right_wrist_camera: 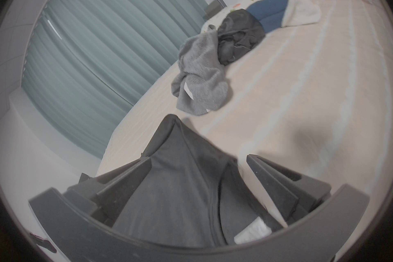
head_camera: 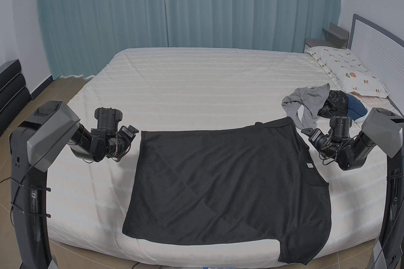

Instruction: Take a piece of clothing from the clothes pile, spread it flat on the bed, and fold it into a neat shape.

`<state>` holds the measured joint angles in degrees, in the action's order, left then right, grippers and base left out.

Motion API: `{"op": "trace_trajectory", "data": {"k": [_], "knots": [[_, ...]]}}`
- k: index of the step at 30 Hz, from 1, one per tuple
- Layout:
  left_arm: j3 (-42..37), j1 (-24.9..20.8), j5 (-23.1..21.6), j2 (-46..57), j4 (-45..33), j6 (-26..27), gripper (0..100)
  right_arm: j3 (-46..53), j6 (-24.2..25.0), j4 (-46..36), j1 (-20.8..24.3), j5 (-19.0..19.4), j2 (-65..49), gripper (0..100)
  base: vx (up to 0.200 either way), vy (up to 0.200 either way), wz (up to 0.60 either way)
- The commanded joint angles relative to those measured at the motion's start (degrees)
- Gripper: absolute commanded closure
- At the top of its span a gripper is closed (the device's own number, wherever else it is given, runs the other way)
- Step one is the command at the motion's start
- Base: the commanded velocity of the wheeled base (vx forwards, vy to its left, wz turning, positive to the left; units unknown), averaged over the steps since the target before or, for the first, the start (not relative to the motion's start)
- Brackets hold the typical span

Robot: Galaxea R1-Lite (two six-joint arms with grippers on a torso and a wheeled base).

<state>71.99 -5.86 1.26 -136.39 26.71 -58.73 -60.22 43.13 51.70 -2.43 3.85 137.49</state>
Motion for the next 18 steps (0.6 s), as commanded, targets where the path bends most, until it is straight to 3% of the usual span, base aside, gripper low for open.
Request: {"op": "trace_trajectory", "data": {"k": [1,4,9,18], "knots": [[-18.99,-1.08,-4.07,14.66,5.55,-1.3,0,15.31,6.18,2.88,0.4,0.81,-14.09,0,-0.2,0.0,0.0],[-25.32,-1.96,-4.51,16.94,8.27,-1.3,0,19.7,6.26,2.79,0.49,0.81,-17.6,0,-0.2,0.0,0.0],[-35.42,-4.42,-4.51,19.85,13.63,-2.96,0,30.08,6.79,4.02,1.55,4.32,-21.82,0,-0.2,0.0,0.0],[-39.11,-4.95,-4.95,19.32,16.8,-3.23,0,36.93,6.88,10.97,2.34,5.64,-20.68,0,0.0,0.0,0.0]]}}
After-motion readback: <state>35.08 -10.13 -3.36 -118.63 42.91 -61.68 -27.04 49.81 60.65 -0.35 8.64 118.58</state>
